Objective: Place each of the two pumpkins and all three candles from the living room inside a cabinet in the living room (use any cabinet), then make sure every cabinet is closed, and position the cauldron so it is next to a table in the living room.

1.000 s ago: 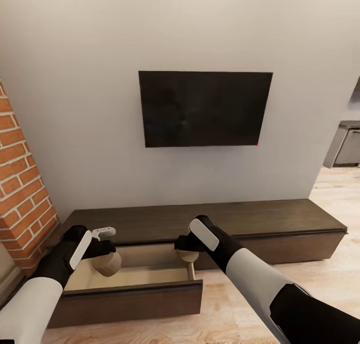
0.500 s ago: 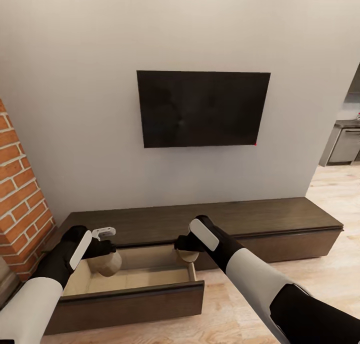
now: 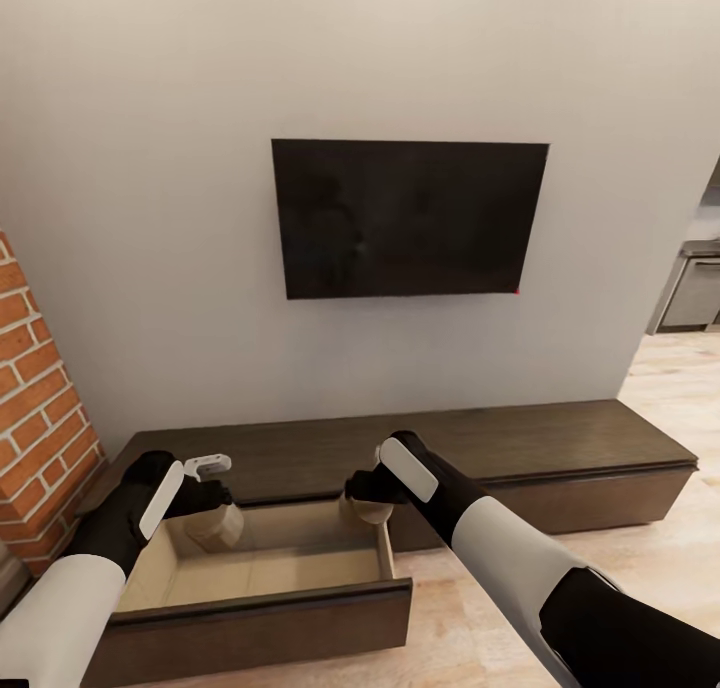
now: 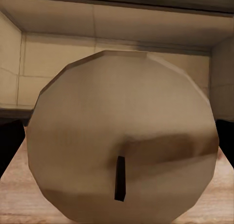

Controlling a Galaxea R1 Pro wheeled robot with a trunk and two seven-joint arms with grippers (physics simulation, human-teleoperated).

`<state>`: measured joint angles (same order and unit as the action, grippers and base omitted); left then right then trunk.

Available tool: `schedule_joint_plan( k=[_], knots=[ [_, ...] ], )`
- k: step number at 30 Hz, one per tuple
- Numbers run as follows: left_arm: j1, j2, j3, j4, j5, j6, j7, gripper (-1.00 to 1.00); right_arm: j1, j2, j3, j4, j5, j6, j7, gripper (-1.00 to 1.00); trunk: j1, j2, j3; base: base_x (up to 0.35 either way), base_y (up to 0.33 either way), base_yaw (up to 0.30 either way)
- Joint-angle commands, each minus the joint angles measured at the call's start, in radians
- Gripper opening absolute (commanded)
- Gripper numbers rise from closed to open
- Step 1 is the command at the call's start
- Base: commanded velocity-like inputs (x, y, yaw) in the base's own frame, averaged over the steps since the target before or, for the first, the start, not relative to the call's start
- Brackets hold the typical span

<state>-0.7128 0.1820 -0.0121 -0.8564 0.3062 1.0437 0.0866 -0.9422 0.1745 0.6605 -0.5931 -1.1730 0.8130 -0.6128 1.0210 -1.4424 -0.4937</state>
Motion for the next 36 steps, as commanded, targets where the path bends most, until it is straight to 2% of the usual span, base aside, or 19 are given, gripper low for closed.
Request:
schedule_joint_plan(
  k=[1, 9, 17, 36],
  knots=[
    [0.000, 0.001, -0.001, -0.001, 0.010, 0.004, 0.007, -1.00, -0.001, 0.000, 0.003, -0.001, -0.011, -0.002, -0.010, -1.00, 0.000, -0.001, -0.001, 0.125, 0.057, 0.000],
    [0.000, 0.001, 0.000, -0.001, 0.010, 0.004, 0.006, -1.00, -0.001, 0.000, 0.003, -0.001, -0.011, -0.002, -0.004, -1.00, 0.000, -0.001, -0.001, 0.059, 0.042, -0.052],
    [0.000, 0.001, -0.001, -0.001, 0.010, 0.004, 0.005, -1.00, -0.001, 0.000, 0.004, -0.001, -0.011, -0.002, 0.039, -1.00, 0.000, -0.001, 0.000, 0.004, 0.073, -0.086],
    [0.000, 0.001, 0.000, -0.002, 0.010, 0.004, 0.008, -1.00, -0.001, 0.000, 0.004, -0.001, -0.011, -0.002, 0.042, -1.00, 0.000, -0.001, 0.000, 0.005, 0.063, -0.002]
  ],
)
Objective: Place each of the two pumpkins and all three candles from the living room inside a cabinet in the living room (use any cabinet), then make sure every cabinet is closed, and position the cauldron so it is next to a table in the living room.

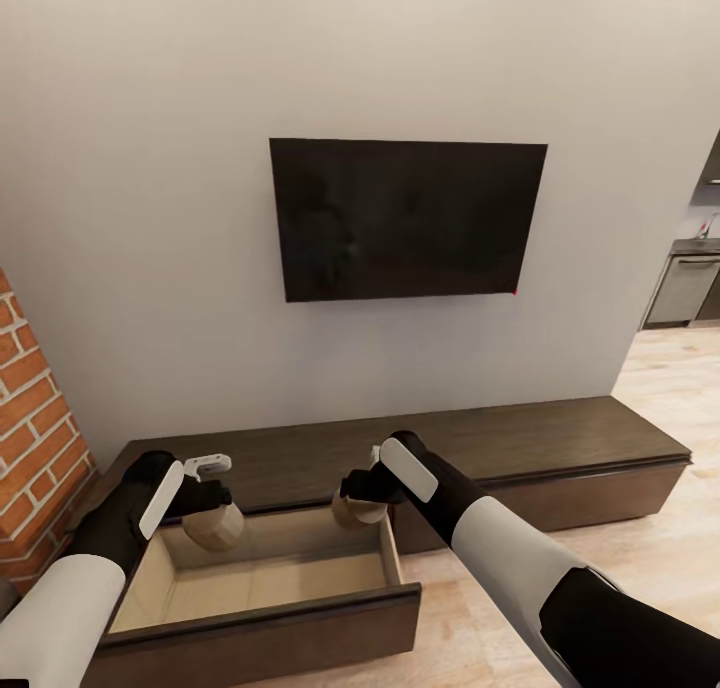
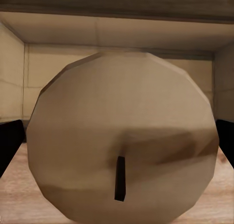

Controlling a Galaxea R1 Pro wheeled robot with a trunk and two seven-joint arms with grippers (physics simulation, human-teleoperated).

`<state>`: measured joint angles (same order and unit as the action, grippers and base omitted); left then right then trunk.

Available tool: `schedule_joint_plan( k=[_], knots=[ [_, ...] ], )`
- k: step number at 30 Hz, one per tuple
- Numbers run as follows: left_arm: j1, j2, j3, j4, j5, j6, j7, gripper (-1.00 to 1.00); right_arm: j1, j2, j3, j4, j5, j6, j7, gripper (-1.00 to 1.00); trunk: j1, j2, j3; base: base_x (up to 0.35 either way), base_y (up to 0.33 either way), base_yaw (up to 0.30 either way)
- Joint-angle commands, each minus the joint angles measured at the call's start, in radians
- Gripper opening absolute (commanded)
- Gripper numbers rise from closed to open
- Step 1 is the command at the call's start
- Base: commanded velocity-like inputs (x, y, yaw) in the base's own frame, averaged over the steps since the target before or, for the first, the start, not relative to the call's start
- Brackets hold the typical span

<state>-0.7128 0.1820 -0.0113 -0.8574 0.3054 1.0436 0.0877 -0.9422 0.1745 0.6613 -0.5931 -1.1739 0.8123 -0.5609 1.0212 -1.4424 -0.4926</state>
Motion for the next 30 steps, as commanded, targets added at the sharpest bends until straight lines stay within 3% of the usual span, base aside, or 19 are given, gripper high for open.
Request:
schedule_joint_plan(
  k=[1, 16, 30],
  knots=[
    [0.000, 0.001, -0.001, -0.001, 0.011, 0.004, 0.008, -1.00, -0.001, 0.000, 0.003, -0.001, -0.010, -0.001, -0.009, -1.00, 0.000, -0.001, -0.001, 0.024, 0.026, 0.000],
    [0.000, -0.001, -0.008, 0.000, 0.009, 0.004, 0.012, -1.00, -0.001, 0.000, 0.013, -0.001, -0.010, -0.001, -0.009, -1.00, 0.000, -0.001, -0.001, 0.100, -0.078, 0.114],
    [0.000, -0.001, -0.030, 0.000, 0.009, 0.004, 0.012, -1.00, -0.001, 0.000, 0.015, -0.001, -0.012, 0.007, -0.008, -1.00, 0.000, -0.001, -0.001, 0.003, 0.002, 0.011]
  ],
)
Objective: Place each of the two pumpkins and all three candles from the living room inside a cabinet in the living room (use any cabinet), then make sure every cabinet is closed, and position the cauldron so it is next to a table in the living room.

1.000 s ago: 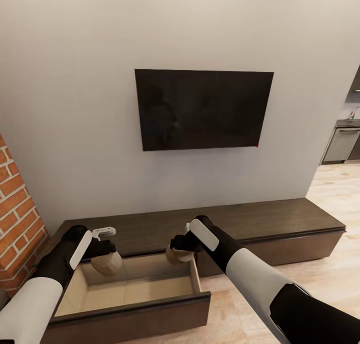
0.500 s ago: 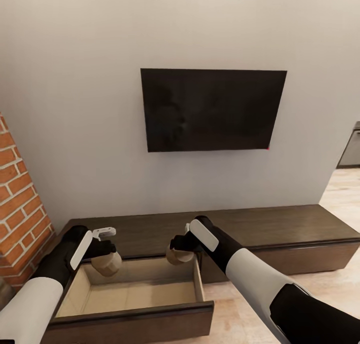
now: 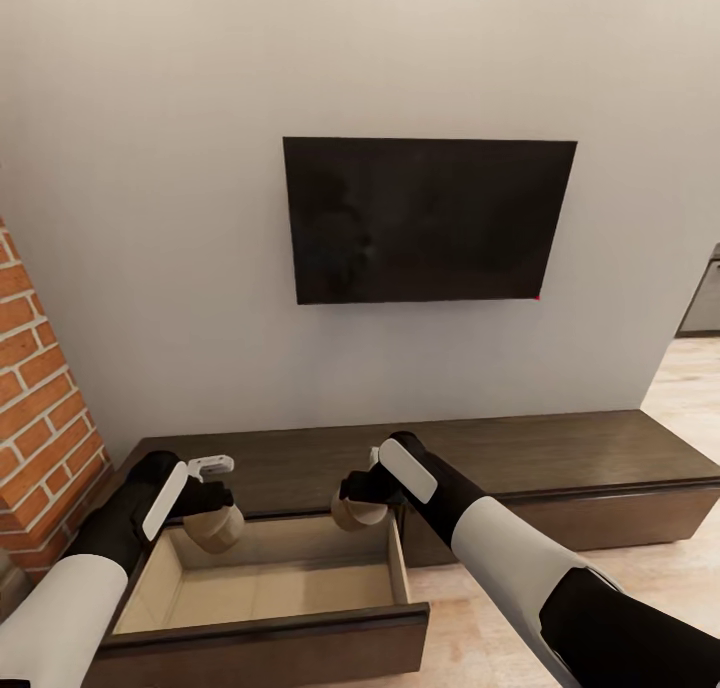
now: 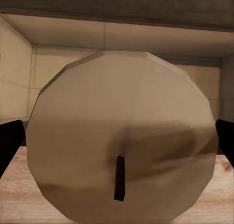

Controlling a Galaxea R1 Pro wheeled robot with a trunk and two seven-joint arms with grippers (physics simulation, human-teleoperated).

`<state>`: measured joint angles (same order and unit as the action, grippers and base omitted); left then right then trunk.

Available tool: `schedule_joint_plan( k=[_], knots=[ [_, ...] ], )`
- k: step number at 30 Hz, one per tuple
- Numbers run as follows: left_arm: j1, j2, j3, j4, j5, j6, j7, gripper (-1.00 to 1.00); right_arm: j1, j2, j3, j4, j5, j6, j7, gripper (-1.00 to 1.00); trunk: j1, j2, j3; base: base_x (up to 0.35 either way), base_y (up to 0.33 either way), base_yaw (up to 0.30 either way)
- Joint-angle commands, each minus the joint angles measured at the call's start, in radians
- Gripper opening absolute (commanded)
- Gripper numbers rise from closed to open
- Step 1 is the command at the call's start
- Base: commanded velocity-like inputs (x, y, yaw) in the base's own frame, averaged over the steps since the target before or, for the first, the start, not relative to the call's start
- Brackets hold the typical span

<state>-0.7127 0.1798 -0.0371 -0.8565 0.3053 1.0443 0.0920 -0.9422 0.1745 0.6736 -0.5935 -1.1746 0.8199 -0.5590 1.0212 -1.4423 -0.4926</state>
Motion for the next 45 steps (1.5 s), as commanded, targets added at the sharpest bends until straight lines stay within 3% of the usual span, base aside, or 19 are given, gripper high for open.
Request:
schedule_joint_plan(
  k=[1, 8, 45],
  knots=[
    [-0.001, 0.001, -0.005, -0.001, 0.009, 0.003, 0.008, -1.00, -0.001, 0.000, 0.003, -0.001, -0.011, -0.001, -0.008, -1.00, 0.000, -0.001, -0.001, 0.000, 0.096, 0.000],
    [-0.001, 0.001, -0.006, -0.001, 0.008, 0.003, 0.008, -1.00, -0.001, 0.000, 0.003, -0.005, -0.010, 0.002, 0.041, -1.00, 0.000, -0.001, -0.001, 0.000, 0.033, 0.000],
    [-0.002, 0.000, -0.010, 0.025, 0.009, 0.003, 0.009, -1.00, -0.001, 0.000, 0.010, -0.032, -0.011, 0.002, 0.047, -1.00, 0.000, -0.001, -0.001, 0.058, 0.085, 0.000]
  ],
)
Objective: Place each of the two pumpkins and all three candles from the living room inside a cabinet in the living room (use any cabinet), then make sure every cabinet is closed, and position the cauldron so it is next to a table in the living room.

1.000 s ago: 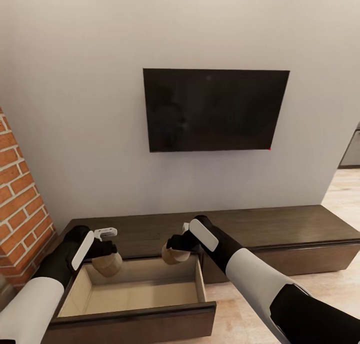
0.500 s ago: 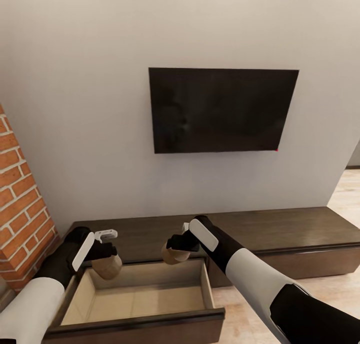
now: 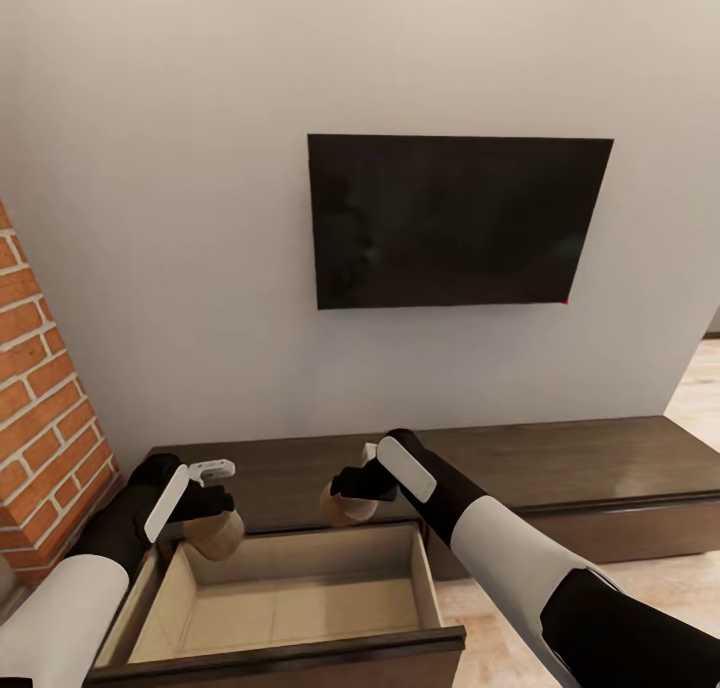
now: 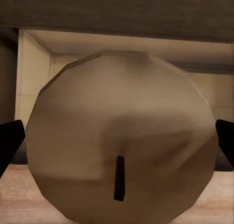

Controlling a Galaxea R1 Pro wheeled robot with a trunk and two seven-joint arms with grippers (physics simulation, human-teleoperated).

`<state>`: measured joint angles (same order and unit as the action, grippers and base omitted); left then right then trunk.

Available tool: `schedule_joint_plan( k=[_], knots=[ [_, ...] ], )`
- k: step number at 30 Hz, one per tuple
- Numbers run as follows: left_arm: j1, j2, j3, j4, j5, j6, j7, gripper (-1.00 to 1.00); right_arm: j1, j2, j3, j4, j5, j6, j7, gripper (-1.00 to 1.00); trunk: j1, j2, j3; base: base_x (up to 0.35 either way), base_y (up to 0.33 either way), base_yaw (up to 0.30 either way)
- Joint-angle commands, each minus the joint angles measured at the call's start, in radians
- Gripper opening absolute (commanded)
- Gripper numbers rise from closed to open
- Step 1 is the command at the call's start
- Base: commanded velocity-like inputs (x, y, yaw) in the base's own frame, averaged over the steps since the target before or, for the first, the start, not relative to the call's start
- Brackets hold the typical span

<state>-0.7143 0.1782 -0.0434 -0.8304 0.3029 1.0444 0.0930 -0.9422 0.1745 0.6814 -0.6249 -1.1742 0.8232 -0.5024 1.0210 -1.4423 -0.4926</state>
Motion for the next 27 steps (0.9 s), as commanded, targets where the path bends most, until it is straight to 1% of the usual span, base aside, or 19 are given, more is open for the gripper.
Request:
schedule_joint_plan(
  k=[1, 8, 11, 17, 22, 23, 24, 26, 27],
  knots=[
    [-0.001, 0.001, -0.004, -0.001, 0.012, 0.003, 0.008, -1.00, -0.001, 0.000, 0.003, -0.001, -0.011, -0.001, -0.010, -1.00, 0.000, -0.001, -0.001, 0.068, 0.061, 0.000],
    [-0.001, 0.000, -0.004, -0.001, 0.012, 0.003, 0.008, -1.00, -0.001, 0.000, 0.003, -0.002, -0.011, -0.001, -0.010, -1.00, 0.000, -0.001, -0.001, 0.100, 0.121, 0.000],
    [-0.001, -0.011, -0.015, -0.001, 0.011, 0.003, 0.009, -1.00, -0.001, 0.000, 0.003, -0.002, -0.011, 0.000, -0.010, -1.00, 0.000, -0.001, -0.001, 0.031, 0.037, 0.000],
    [-0.001, -0.021, -0.041, -0.001, 0.010, 0.003, 0.013, -1.00, -0.001, 0.000, 0.003, 0.003, -0.010, 0.004, -0.014, -1.00, 0.000, -0.001, -0.001, 0.008, 0.010, 0.000],
    [-0.001, -0.039, -0.046, -0.001, 0.010, 0.003, 0.013, -1.00, -0.001, 0.000, 0.003, 0.013, -0.009, 0.009, -0.021, -1.00, 0.000, -0.001, -0.001, 0.001, 0.001, 0.000],
    [-0.001, -0.048, -0.051, -0.001, 0.009, 0.003, 0.015, -1.00, -0.001, 0.000, 0.003, 0.015, -0.009, 0.023, -0.026, -1.00, 0.000, -0.001, -0.001, 0.000, 0.000, 0.000],
    [-0.001, -0.052, -0.055, -0.001, 0.009, 0.003, 0.016, -1.00, -0.001, 0.000, 0.003, 0.015, -0.009, 0.027, -0.027, -1.00, 0.000, -0.001, -0.001, 0.000, 0.000, 0.000],
    [-0.001, -0.062, -0.077, 0.004, 0.009, 0.003, 0.023, -1.00, -0.001, 0.000, 0.002, 0.017, -0.009, 0.038, -0.031, -1.00, 0.000, -0.001, -0.001, 0.000, 0.000, 0.000],
    [-0.001, -0.063, -0.082, 0.007, 0.009, 0.003, 0.025, -1.00, -0.001, 0.000, 0.002, 0.017, -0.009, 0.039, -0.031, -1.00, 0.000, -0.001, -0.001, 0.000, 0.000, 0.000]
  ],
)
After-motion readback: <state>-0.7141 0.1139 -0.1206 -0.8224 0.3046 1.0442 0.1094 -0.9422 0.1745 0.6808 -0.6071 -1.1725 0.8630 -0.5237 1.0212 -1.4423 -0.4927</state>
